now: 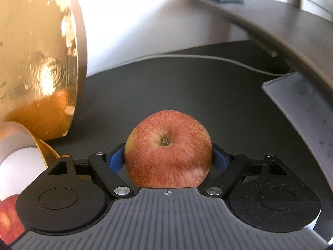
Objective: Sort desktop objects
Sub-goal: 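Carry the held apple over the gold box with the right tool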
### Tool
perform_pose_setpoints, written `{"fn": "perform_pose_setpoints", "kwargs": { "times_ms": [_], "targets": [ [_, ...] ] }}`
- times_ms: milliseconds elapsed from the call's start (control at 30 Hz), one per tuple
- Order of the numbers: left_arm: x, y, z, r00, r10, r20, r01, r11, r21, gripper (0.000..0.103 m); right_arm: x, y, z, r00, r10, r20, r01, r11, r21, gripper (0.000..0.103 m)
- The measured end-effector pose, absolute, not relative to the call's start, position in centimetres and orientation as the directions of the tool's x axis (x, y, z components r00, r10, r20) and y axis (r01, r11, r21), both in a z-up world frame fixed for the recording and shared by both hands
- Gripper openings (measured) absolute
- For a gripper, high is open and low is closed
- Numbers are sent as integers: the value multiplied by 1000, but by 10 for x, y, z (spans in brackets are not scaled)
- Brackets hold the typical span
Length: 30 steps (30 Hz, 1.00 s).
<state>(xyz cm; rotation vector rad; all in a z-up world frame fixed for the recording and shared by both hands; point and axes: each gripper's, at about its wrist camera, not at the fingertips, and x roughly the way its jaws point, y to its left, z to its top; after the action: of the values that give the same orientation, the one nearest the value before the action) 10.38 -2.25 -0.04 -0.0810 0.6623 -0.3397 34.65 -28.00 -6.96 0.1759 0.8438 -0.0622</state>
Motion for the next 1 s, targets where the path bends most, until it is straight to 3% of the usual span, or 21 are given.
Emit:
{"fn": "perform_pose_setpoints", "kwargs": {
  "times_ms": [300, 600, 767, 1000],
  "targets": [
    [73, -20, 8, 759, -344, -553, 311, 937, -156, 102, 276, -287, -10, 749, 24, -662, 87, 987, 135, 83],
    [30, -6, 11, 794, -309, -524, 295, 949, -114, 102, 191, -250, 29, 798, 152, -584, -80, 986, 148, 83],
    [10, 7, 11, 809, -297, -508, 280, 954, -112, 102, 158, -220, 29, 787, 234, -571, -159, 971, 178, 83],
    [-8, 30, 7, 821, -273, -501, 246, 962, -122, 102, 141, -176, 19, 719, 302, -626, -232, 953, 194, 83]
  ]
}}
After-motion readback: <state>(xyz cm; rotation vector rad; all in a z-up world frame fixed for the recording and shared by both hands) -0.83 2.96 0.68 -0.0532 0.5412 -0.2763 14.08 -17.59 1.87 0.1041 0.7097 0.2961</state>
